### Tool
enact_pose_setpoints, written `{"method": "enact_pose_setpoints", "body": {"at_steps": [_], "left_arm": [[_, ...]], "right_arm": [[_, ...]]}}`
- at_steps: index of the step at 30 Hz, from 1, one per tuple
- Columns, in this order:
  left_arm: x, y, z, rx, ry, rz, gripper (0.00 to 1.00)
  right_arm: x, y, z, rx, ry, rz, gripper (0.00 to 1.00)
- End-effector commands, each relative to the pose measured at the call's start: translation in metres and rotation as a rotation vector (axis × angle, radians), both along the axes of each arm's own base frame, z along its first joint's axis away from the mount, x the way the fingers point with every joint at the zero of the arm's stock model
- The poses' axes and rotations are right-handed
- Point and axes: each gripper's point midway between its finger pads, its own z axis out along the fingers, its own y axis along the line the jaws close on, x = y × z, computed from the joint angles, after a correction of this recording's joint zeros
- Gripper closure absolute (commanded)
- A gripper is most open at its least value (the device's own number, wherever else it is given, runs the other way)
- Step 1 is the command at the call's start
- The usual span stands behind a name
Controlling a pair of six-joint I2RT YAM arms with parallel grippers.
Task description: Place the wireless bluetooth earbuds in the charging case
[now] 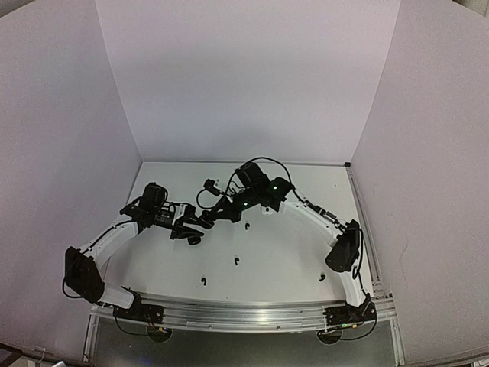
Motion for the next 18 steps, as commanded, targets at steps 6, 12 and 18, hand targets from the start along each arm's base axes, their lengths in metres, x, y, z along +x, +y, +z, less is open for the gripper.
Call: {"method": "enact_pose_setpoints", "body": {"at_steps": [6, 12, 18], "left_arm": [[0.012, -0.003, 0.017, -0.006, 0.065, 0.052, 0.56], [0.008, -0.007, 0.027, -0.05, 0.129, 0.029, 0.64], [0.006, -0.006, 0.026, -0.04, 0.124, 0.018, 0.76]], "right_arm": [[0.001, 0.001, 0.014, 0.017, -0.1, -0.001, 1.0], [-0.004, 0.006, 0.014, 0.01, -0.126, 0.007, 1.0], [-0.006, 0.006, 0.016, 0.011, -0.137, 0.006, 1.0]]}}
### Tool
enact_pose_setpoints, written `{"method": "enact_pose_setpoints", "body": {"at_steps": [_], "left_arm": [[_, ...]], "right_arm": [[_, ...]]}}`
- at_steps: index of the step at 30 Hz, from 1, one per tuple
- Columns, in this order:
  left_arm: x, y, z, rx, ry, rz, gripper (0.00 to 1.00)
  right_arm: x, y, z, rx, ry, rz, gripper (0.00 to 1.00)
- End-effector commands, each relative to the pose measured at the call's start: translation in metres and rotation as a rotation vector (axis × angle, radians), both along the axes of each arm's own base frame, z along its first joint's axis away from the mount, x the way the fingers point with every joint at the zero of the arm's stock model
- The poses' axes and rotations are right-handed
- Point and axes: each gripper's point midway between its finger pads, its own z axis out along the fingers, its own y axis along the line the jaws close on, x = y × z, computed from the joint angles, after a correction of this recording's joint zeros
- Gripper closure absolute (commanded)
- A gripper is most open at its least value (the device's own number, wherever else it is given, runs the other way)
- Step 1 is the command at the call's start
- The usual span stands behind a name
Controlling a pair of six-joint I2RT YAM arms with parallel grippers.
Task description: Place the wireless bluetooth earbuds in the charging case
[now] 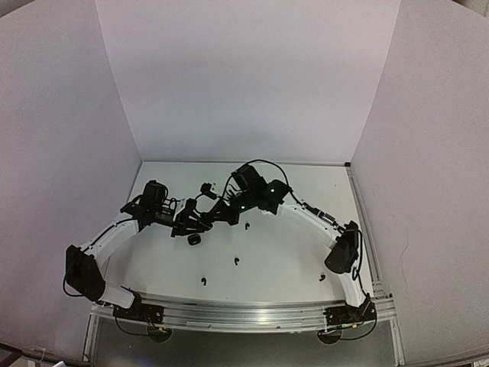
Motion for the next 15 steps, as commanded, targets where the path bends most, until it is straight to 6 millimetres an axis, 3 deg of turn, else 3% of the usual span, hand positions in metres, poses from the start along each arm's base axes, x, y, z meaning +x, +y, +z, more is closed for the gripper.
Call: {"method": "enact_pose_setpoints", "body": {"at_steps": [1, 9, 12, 15], "left_arm": [[0.0, -0.003, 0.018, -0.035, -0.023, -0.027, 0.79], [-0.004, -0.001, 0.014, -0.023, -0.033, -0.043, 0.89], [-0.009, 0.001, 0.01, -0.014, -0.058, -0.062, 1.0], [-0.013, 0.003, 0.008, -0.014, -0.107, -0.087, 1.0]], "right_arm": [[-0.003, 0.0, 0.022, 0.039, -0.054, 0.009, 1.0], [-0.002, 0.0, 0.027, 0.046, -0.067, 0.007, 1.0], [-0.002, -0.001, 0.027, 0.051, -0.052, 0.009, 1.0], [0.002, -0.002, 0.025, 0.061, 0.016, -0.001, 0.95]]}}
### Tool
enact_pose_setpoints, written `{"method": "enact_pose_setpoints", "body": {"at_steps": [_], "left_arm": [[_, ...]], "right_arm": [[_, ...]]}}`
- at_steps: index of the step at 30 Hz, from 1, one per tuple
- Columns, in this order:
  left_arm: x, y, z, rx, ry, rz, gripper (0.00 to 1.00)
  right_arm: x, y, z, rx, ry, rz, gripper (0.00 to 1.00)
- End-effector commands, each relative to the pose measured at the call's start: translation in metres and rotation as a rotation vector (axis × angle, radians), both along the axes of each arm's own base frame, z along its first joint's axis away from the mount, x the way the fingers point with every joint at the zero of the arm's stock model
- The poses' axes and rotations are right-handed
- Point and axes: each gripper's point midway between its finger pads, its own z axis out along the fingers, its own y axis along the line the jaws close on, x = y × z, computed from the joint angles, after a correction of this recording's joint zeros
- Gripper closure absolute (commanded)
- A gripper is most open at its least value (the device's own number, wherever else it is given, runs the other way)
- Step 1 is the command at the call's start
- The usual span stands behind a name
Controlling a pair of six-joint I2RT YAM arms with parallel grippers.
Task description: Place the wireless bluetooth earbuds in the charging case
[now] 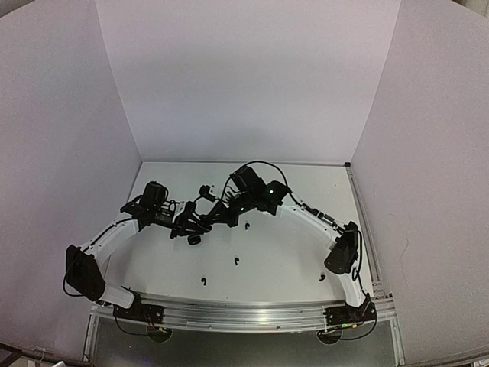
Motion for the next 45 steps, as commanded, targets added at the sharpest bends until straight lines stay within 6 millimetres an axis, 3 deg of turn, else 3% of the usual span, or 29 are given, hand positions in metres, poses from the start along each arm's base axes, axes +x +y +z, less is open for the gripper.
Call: {"method": "enact_pose_setpoints", "body": {"at_steps": [1, 7, 18, 25, 38, 39, 42, 45], "left_arm": [[-0.009, 0.001, 0.012, -0.026, -0.104, -0.065, 1.0], [-0.009, 0.0, 0.023, -0.072, -0.195, -0.077, 1.0], [-0.013, 0.001, 0.021, -0.086, -0.159, -0.072, 1.0], [0.011, -0.003, 0.016, -0.082, -0.035, 0.076, 1.0], [0.012, -0.004, 0.02, -0.103, 0.093, 0.113, 1.0], [0.013, -0.004, 0.019, -0.104, 0.104, 0.118, 1.0], [0.013, -0.004, 0.021, -0.115, 0.111, 0.129, 1.0], [0.015, -0.003, 0.021, -0.124, 0.121, 0.148, 1.0]], "right_arm": [[0.009, -0.004, 0.023, 0.064, 0.039, -0.021, 0.92], [0.01, 0.001, 0.011, 0.054, 0.102, -0.024, 0.74], [0.018, -0.006, 0.005, 0.041, 0.133, -0.051, 0.65], [0.01, -0.005, 0.021, 0.077, 0.146, -0.021, 0.54], [0.019, -0.005, 0.028, 0.085, 0.152, -0.066, 0.41], [0.021, -0.006, 0.031, 0.088, 0.15, -0.079, 0.39], [0.035, -0.012, 0.042, 0.104, 0.168, -0.139, 0.19], [0.052, -0.019, 0.054, 0.126, 0.208, -0.233, 0.14]]}}
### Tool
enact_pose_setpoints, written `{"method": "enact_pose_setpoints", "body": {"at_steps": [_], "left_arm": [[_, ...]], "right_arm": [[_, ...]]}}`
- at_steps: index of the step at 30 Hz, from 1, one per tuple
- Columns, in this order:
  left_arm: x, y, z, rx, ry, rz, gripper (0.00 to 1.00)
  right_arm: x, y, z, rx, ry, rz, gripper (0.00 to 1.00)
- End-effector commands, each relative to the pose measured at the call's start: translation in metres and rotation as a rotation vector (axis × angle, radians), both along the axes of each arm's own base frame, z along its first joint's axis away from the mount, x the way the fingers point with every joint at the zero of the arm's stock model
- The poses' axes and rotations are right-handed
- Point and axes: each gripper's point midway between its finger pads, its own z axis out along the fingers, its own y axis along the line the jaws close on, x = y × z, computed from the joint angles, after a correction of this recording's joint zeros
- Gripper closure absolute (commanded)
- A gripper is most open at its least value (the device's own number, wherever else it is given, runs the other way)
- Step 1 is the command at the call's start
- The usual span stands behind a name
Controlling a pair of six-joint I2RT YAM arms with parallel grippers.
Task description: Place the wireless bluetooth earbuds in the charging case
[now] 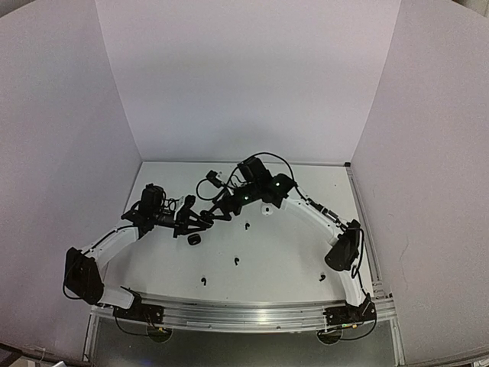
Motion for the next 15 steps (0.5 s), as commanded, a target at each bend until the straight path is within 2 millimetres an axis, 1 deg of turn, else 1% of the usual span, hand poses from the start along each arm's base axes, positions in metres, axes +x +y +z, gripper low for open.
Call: {"method": "enact_pose_setpoints", "body": {"at_steps": [1, 3, 4, 5, 6, 7, 8, 9, 10, 11, 12, 14, 15], "left_arm": [[0.001, 0.002, 0.019, -0.049, -0.023, 0.028, 1.0], [0.001, 0.002, 0.019, -0.052, -0.021, 0.037, 1.0], [0.001, 0.002, 0.02, -0.055, -0.026, 0.042, 1.0], [0.002, 0.003, 0.02, -0.056, -0.025, 0.048, 1.0], [0.002, 0.003, 0.02, -0.057, -0.023, 0.053, 1.0], [0.002, 0.003, 0.02, -0.059, -0.024, 0.058, 1.0], [0.002, 0.003, 0.02, -0.061, -0.025, 0.062, 1.0], [0.002, 0.003, 0.021, -0.064, -0.028, 0.065, 1.0], [0.001, 0.004, 0.021, -0.065, -0.028, 0.069, 1.0], [0.002, 0.004, 0.022, -0.07, -0.035, 0.074, 1.0], [0.003, 0.004, 0.024, -0.075, -0.046, 0.079, 1.0], [0.004, 0.005, 0.027, -0.081, -0.054, 0.089, 1.0], [0.003, 0.005, 0.027, -0.083, -0.055, 0.091, 1.0]], "right_arm": [[0.037, -0.013, 0.031, 0.051, 0.042, -0.172, 0.14], [0.057, -0.026, 0.038, 0.043, 0.063, -0.301, 0.13], [0.07, -0.037, 0.04, 0.035, 0.078, -0.391, 0.13], [0.084, -0.052, 0.036, 0.015, 0.11, -0.494, 0.12], [0.097, -0.072, 0.029, -0.011, 0.148, -0.614, 0.13], [0.109, -0.098, 0.025, -0.034, 0.17, -0.754, 0.16], [0.116, -0.126, 0.01, -0.073, 0.213, -0.882, 0.2], [0.118, -0.16, -0.009, -0.124, 0.266, -1.017, 0.25], [0.115, -0.195, -0.035, -0.194, 0.323, -1.139, 0.3], [0.105, -0.229, -0.057, -0.264, 0.374, -1.257, 0.35], [0.09, -0.26, -0.074, -0.331, 0.418, -1.359, 0.38], [0.058, -0.31, -0.105, -0.459, 0.494, -1.503, 0.42], [0.042, -0.326, -0.114, -0.52, 0.509, -1.539, 0.42]]}}
